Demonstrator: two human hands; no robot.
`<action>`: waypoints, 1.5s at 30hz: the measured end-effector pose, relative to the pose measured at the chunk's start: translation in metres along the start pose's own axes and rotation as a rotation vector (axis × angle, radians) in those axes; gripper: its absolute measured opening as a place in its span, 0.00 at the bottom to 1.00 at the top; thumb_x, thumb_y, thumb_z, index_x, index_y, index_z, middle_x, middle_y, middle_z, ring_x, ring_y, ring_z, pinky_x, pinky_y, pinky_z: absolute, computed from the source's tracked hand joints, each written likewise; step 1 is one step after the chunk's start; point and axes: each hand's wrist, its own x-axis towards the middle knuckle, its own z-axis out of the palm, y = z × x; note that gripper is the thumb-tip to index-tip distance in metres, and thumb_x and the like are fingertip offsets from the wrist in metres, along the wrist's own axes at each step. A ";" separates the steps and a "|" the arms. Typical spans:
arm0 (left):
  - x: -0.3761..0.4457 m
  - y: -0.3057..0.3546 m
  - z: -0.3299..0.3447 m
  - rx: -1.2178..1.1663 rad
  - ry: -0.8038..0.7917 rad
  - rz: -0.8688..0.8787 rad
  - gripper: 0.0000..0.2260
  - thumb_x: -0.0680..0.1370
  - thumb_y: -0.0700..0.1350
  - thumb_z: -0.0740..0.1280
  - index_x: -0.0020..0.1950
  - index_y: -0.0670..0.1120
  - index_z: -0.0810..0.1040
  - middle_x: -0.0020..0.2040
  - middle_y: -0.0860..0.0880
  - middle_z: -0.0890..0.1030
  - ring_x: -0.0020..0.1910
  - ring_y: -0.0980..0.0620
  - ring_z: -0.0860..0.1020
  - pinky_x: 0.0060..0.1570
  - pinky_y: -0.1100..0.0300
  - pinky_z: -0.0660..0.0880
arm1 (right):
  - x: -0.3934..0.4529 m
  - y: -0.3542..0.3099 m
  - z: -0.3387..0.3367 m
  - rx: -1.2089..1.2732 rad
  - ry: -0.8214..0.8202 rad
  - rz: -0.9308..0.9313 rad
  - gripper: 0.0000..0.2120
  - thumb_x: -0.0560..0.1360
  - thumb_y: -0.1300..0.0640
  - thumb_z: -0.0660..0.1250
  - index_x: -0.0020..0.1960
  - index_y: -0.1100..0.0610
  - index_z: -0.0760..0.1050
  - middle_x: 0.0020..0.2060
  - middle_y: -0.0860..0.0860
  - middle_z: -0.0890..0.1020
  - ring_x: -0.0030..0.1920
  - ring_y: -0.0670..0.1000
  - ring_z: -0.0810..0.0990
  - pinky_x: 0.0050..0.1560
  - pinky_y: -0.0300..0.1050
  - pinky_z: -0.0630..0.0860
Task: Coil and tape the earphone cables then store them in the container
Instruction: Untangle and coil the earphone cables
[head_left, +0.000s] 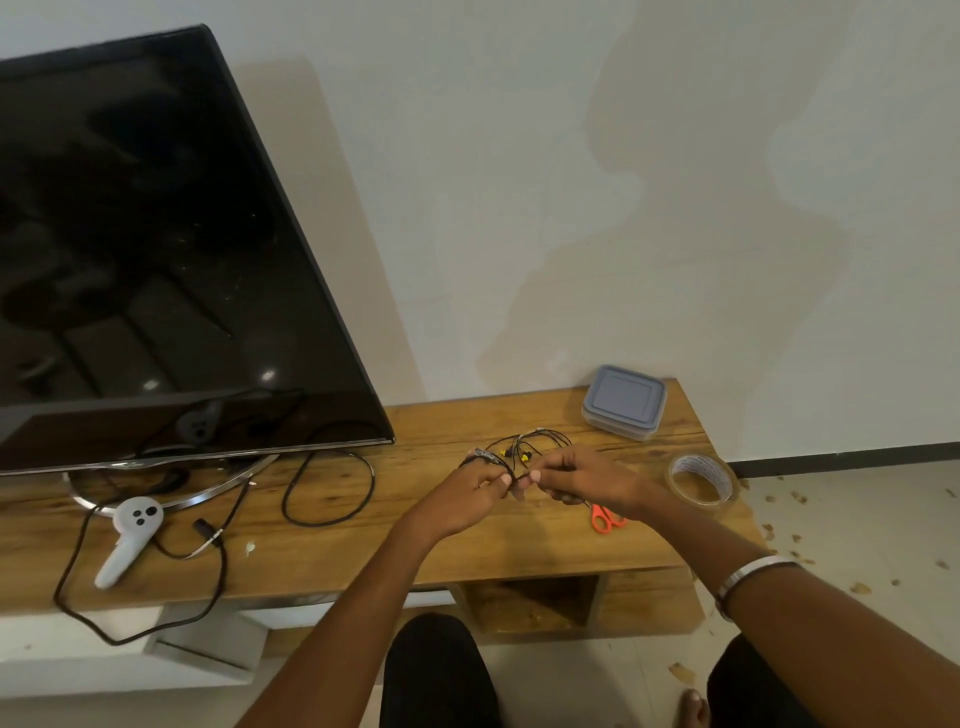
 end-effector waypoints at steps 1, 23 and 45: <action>-0.002 0.002 -0.001 -0.010 -0.036 -0.003 0.15 0.83 0.50 0.56 0.50 0.50 0.82 0.53 0.50 0.78 0.53 0.53 0.75 0.51 0.59 0.71 | 0.000 -0.001 -0.001 -0.007 0.005 -0.003 0.10 0.79 0.56 0.62 0.52 0.58 0.82 0.29 0.52 0.69 0.29 0.46 0.65 0.31 0.38 0.64; -0.015 0.014 -0.009 -0.824 -0.486 -0.018 0.15 0.80 0.53 0.57 0.46 0.41 0.70 0.68 0.39 0.75 0.72 0.45 0.68 0.67 0.41 0.64 | 0.007 0.006 -0.001 -0.057 0.062 -0.103 0.08 0.77 0.61 0.65 0.54 0.57 0.80 0.50 0.51 0.82 0.54 0.49 0.80 0.56 0.43 0.75; -0.017 0.017 -0.016 -1.084 -0.303 0.009 0.16 0.80 0.51 0.57 0.35 0.45 0.68 0.55 0.36 0.79 0.67 0.32 0.71 0.65 0.28 0.62 | 0.007 0.005 0.016 0.421 -0.077 0.040 0.05 0.77 0.63 0.63 0.48 0.59 0.78 0.49 0.56 0.81 0.54 0.54 0.79 0.60 0.52 0.76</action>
